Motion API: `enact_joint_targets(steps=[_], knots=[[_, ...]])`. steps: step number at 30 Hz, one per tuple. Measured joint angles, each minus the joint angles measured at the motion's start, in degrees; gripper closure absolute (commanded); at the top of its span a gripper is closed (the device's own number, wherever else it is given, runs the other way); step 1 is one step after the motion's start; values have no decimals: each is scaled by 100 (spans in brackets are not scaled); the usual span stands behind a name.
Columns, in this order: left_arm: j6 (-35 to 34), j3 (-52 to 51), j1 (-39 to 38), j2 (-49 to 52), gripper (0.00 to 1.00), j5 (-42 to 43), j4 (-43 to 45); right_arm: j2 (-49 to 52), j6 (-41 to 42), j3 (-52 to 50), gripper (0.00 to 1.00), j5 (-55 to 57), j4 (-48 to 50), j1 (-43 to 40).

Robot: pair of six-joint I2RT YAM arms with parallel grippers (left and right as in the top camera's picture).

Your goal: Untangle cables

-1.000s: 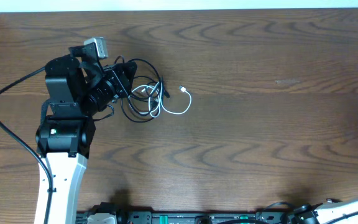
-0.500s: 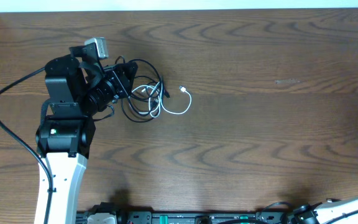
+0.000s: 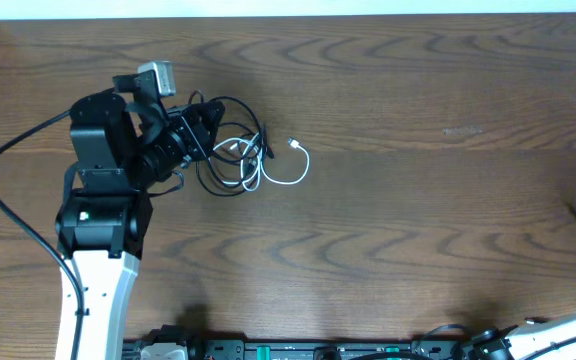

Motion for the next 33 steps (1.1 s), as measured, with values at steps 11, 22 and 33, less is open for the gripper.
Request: enact_joint_targets(steps=[11, 22, 33], knots=[[0, 0, 0, -160, 92, 4, -2, 4, -26, -651, 1, -120, 520, 0], [0, 0, 0, -160, 92, 4, -48, 4, -348, -442, 1, -691, 562, 0], [0, 0, 0, -160, 92, 4, -133, -243, -562, 240, 1, -1187, 229, 105]])
